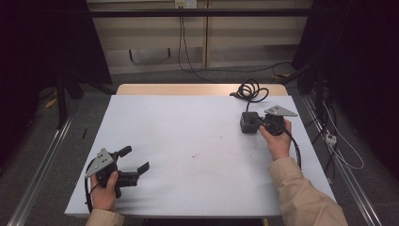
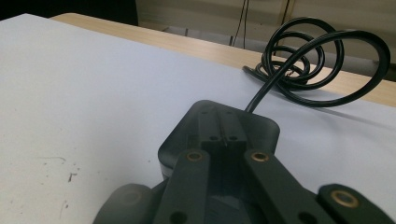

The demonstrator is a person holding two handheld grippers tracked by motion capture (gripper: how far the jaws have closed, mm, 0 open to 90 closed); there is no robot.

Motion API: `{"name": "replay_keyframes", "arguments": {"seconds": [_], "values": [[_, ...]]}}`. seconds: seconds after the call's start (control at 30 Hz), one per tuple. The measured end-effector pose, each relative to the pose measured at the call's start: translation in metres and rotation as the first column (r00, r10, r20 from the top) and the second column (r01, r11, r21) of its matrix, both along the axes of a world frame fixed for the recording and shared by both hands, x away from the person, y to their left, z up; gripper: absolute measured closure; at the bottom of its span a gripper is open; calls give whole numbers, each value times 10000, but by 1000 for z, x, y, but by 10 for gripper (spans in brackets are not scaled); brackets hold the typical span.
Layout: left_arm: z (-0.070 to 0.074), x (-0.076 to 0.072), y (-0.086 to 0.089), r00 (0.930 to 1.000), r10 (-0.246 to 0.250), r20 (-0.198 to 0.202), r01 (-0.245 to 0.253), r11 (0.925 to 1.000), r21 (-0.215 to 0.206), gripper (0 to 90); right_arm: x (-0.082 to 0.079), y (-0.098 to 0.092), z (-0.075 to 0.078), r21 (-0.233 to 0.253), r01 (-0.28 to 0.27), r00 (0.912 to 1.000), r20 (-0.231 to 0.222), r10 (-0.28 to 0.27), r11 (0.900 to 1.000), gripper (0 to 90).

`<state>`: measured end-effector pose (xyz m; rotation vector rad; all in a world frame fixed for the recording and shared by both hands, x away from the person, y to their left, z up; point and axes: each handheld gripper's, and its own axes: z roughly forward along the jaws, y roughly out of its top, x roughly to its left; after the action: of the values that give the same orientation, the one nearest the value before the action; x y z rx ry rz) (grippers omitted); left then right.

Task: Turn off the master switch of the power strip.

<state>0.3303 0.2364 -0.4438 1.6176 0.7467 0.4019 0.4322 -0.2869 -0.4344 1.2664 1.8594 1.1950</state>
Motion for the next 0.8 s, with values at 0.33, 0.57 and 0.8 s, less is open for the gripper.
{"name": "replay_keyframes", "arguments": {"seconds": [0.33,0.57,0.8], "values": [[0,0,0,10000,4,0,-4,10000,16,23,0,-1,-1,-15,43,10000,-15,-43,10000,900],[0,0,0,10000,-13,6,13,10000,32,23,0,-2,-2,-1,65,10000,-21,-65,10000,900],[0,0,0,10000,-17,18,17,10000,50,23,0,-1,-3,-124,-31,10000,68,32,9999,900]]}}
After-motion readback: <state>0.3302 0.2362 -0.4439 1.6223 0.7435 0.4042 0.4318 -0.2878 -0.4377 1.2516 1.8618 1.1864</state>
